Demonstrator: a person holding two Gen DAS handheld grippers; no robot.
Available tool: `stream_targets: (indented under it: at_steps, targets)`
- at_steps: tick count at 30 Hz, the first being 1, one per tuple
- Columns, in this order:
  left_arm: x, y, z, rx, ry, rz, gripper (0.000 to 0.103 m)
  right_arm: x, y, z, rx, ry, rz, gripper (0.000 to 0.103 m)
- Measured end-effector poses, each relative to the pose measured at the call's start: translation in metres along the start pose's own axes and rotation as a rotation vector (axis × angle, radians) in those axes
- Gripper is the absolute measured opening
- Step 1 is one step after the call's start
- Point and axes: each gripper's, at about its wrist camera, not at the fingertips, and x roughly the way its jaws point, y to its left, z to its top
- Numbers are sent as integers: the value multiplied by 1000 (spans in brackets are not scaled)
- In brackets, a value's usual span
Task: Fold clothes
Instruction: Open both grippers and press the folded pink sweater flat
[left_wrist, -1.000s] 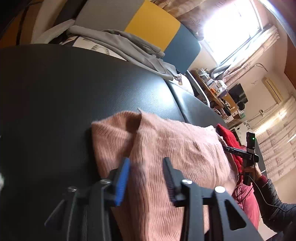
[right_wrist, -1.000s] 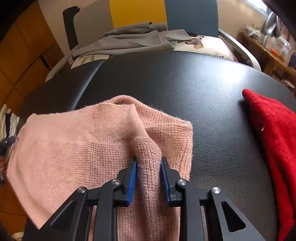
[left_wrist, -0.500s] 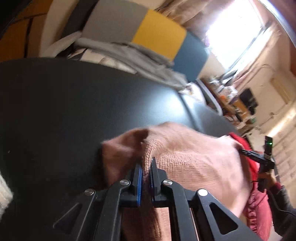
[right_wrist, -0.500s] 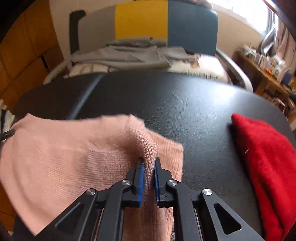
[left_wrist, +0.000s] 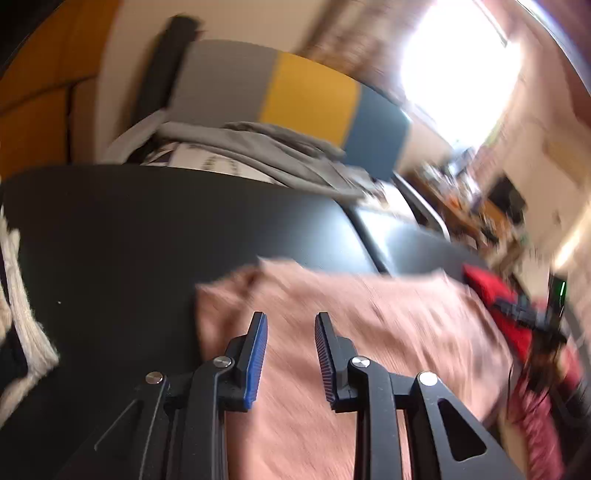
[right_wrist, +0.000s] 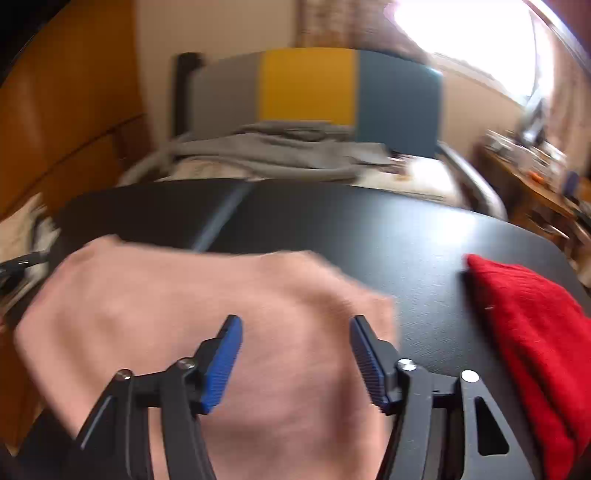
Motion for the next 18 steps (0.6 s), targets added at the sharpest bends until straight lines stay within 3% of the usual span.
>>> stream_targets:
  at_steps: [5, 9, 18]
  targets:
    - [-3, -47, -57, 96, 90, -13, 26, -13, 51, -50, -41, 66, 72, 67]
    - [-5, -53, -94, 116, 122, 42, 26, -14, 48, -80, -15, 55, 42, 68]
    - [-13, -27, -121, -39, 74, -11, 26, -14, 38, -140, 40, 23, -29, 75]
